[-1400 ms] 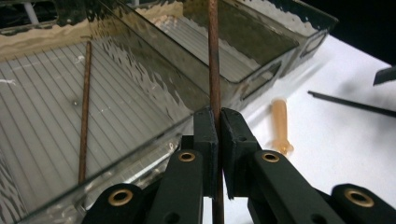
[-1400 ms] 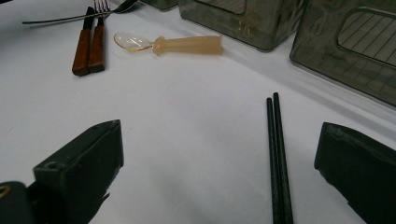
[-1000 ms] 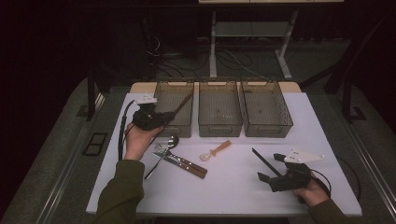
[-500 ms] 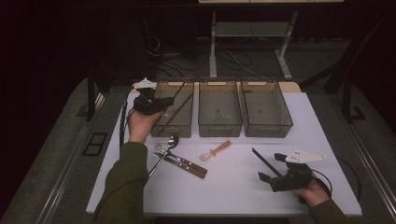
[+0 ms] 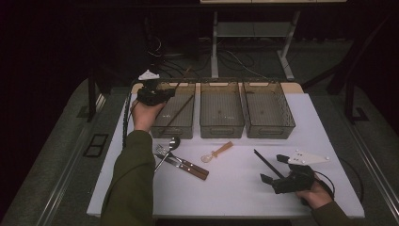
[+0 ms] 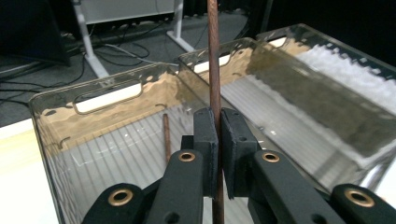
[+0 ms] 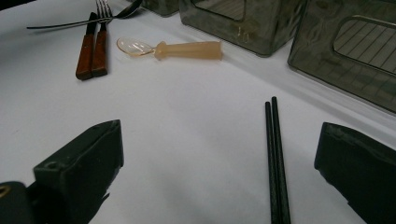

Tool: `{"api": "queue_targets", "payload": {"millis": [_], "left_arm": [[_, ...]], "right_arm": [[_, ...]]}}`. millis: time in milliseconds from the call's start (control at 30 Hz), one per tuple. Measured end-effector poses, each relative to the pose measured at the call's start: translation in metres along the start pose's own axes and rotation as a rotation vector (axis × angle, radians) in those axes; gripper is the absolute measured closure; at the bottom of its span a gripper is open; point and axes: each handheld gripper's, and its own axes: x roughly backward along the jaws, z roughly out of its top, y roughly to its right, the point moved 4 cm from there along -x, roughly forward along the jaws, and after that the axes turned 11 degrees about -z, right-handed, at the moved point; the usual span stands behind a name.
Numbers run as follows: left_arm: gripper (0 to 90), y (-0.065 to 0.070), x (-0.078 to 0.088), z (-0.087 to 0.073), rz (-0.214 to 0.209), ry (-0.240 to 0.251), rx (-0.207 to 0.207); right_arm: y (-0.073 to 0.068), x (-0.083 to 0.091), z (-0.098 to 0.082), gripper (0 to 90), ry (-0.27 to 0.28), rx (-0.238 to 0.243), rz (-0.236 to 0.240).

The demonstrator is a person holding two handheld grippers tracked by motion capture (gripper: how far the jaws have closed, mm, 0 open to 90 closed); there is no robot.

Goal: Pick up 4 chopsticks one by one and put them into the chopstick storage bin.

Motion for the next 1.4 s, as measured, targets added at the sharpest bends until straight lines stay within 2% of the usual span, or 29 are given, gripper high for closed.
{"api": "queue_targets", "payload": {"millis": [200,400,467,667,700,800,833,1100,1400], "left_arm": [[84.3,-0.012,-0.008,-0.009,0.032,-0.009,0.017],[84.2,-0.016,-0.015,-0.014,0.064,-0.018,0.0],[84.3,-0.018,-0.016,-0.015,0.064,-0.012,0.006],[84.1,-0.022,-0.021,-0.02,0.087,-0.055,0.013],[84.1,-0.021,-0.022,-0.02,0.087,-0.043,0.011],[83.4,-0.021,-0.023,-0.02,0.098,-0.051,0.016],[80.3,-0.021,-0.023,-0.02,0.103,-0.051,0.016],[71.8,-0.021,-0.02,-0.02,0.092,-0.066,0.017],[58.4,-0.008,-0.011,-0.014,0.05,-0.072,0.008]], "right_arm": [[0.001,-0.001,0.0,1.4,-0.004,-0.002,0.002],[0.001,0.0,0.0,1.4,-0.004,-0.006,0.004],[0.001,-0.001,-0.001,1.4,-0.005,-0.003,0.006],[0.001,-0.001,-0.001,1.4,-0.007,-0.001,0.007],[0.001,-0.001,-0.001,1.4,-0.007,-0.001,0.007],[0.001,-0.001,-0.001,1.4,-0.007,-0.001,0.008],[0.001,-0.001,-0.001,1.4,-0.007,0.0,0.007],[0.001,-0.001,-0.001,1.4,-0.007,0.0,0.007],[0.001,-0.001,-0.001,1.4,-0.009,0.002,0.004]]}}
